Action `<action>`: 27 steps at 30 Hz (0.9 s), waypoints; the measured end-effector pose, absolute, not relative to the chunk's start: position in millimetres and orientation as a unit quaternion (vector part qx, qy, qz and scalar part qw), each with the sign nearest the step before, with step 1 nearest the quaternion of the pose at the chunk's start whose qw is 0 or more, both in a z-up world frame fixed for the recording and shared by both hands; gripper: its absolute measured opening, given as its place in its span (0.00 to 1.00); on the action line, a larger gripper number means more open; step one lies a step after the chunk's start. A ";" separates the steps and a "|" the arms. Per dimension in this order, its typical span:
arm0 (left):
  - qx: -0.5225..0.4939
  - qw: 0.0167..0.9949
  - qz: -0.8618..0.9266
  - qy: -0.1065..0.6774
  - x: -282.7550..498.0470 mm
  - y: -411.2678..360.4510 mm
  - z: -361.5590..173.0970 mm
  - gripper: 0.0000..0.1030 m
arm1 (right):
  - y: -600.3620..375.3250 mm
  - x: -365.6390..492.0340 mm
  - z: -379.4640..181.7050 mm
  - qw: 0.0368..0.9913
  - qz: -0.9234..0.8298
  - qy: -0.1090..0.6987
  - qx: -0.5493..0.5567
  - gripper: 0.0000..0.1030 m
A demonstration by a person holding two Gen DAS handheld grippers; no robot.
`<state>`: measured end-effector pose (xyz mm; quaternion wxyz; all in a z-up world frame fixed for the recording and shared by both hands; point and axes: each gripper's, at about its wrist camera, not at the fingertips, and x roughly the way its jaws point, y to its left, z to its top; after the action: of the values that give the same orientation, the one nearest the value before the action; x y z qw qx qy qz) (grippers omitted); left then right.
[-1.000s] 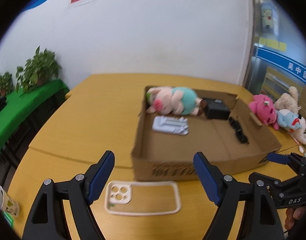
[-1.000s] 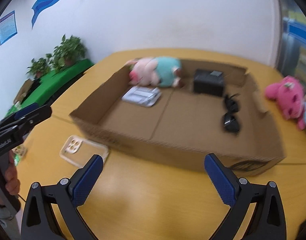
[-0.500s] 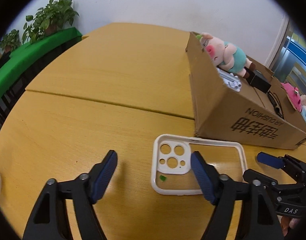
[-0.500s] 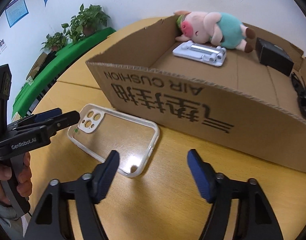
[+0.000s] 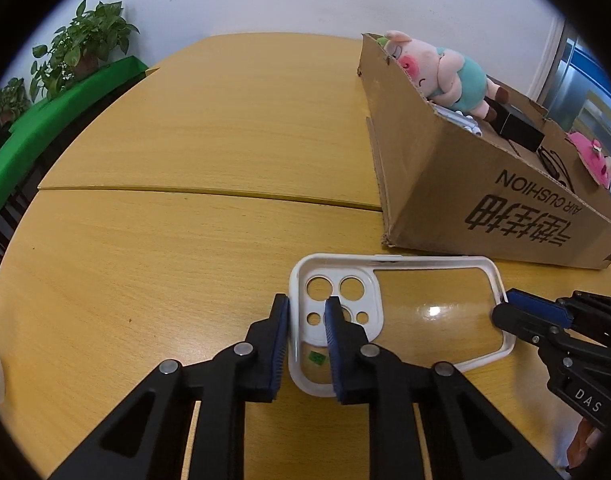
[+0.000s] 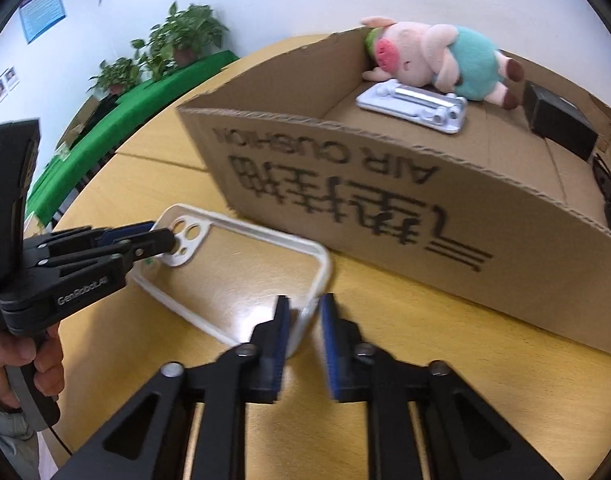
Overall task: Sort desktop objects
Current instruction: 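Grasp the clear phone case by its white rim with the right gripper, then carry the phone case into the cardboard box and open the right gripper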
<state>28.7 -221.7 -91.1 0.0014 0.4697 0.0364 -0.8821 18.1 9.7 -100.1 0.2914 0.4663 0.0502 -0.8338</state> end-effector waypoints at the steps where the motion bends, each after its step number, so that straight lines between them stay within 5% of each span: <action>1: 0.470 0.004 -0.882 0.034 29.0 -221.2 -90.9 0.17 | 9.4 18.9 -99.7 0.293 -0.833 0.052 0.465 0.11; 12: 0.423 0.022 -0.905 0.035 57.2 -215.5 -43.5 0.09 | 29.7 36.6 -75.5 0.323 -0.838 0.006 0.440 0.08; 27: 0.306 -0.048 -0.951 -0.013 33.9 -136.2 79.7 0.07 | 117.2 34.4 80.0 0.284 -0.917 -0.030 0.279 0.08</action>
<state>33.9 -136.2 79.7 -0.0479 0.3065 -0.0133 -0.9506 34.4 117.2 80.0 0.2836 0.2787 -0.0298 -0.9171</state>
